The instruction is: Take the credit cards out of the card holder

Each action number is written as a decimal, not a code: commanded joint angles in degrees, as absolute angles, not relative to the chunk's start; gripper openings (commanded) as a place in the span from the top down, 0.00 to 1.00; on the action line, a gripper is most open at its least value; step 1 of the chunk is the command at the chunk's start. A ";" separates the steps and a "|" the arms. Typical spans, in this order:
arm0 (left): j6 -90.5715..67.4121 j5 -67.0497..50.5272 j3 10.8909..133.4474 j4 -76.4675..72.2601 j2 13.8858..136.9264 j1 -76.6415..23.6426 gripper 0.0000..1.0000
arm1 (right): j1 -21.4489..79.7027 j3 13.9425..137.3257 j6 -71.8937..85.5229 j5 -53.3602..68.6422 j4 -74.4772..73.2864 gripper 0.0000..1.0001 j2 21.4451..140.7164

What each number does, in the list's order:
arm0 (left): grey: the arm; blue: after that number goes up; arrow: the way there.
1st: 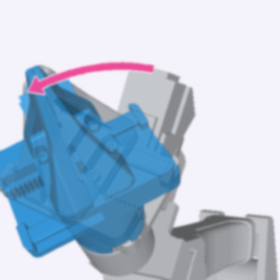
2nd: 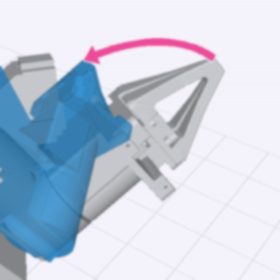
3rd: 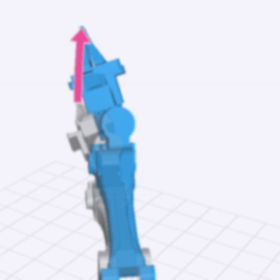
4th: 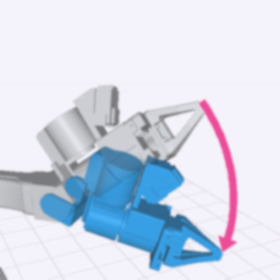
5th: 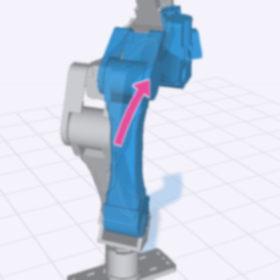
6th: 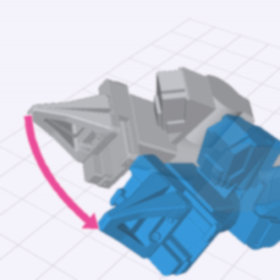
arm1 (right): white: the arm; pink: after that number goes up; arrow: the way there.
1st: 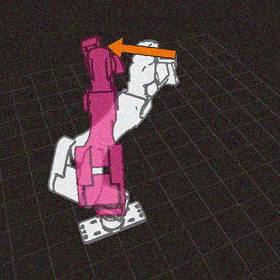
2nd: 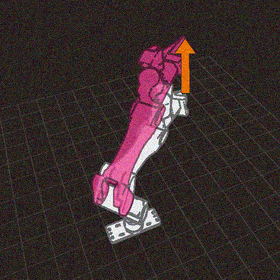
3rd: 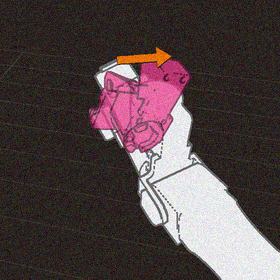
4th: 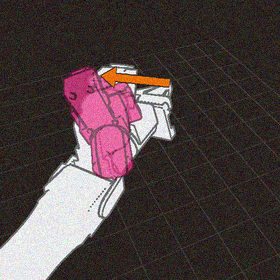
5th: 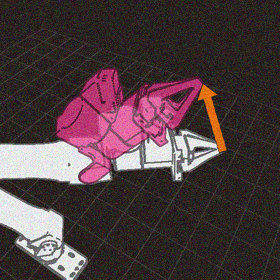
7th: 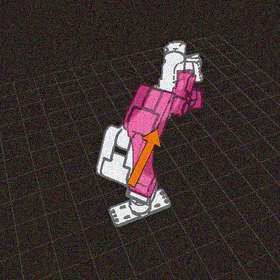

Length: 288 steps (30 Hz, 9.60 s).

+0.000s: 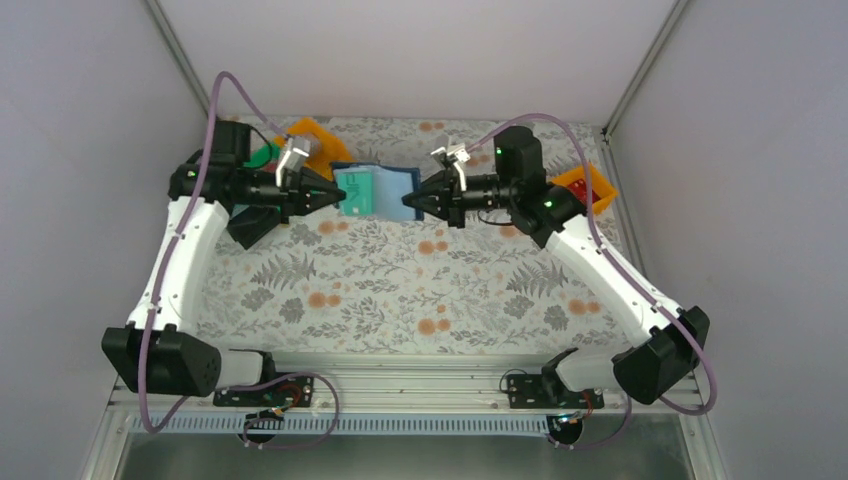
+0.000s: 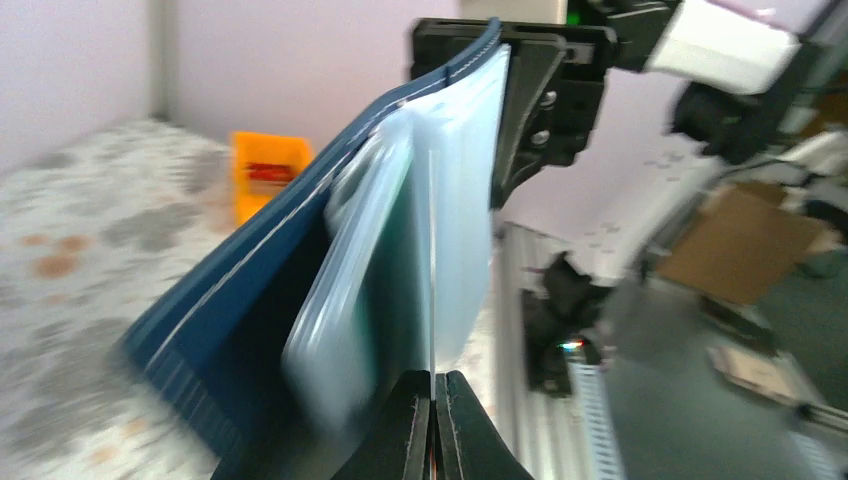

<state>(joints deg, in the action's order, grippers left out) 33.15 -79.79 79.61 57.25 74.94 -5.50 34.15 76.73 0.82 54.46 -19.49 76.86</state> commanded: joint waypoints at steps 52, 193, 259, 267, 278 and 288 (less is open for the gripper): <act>52.91 -57.26 85.96 73.11 74.74 -10.99 0.98 | 44.91 93.00 -16.21 41.11 -34.88 0.81 89.84; 72.18 -16.29 75.70 26.67 104.50 23.82 0.98 | 24.50 77.79 15.45 20.43 -12.77 0.01 79.05; 59.78 -15.53 90.41 36.81 109.84 21.00 0.21 | 23.47 79.20 14.11 26.69 -16.24 0.01 78.10; 40.30 -47.90 93.33 36.52 94.30 22.01 0.22 | 23.85 75.57 21.51 23.80 -24.09 0.18 86.32; 36.21 -46.39 72.78 48.77 84.13 2.03 0.22 | 39.51 72.96 25.09 8.64 -37.05 0.01 104.22; 25.84 -52.72 56.40 40.59 89.92 -6.05 0.32 | 43.48 71.03 28.39 10.14 -37.39 0.13 107.34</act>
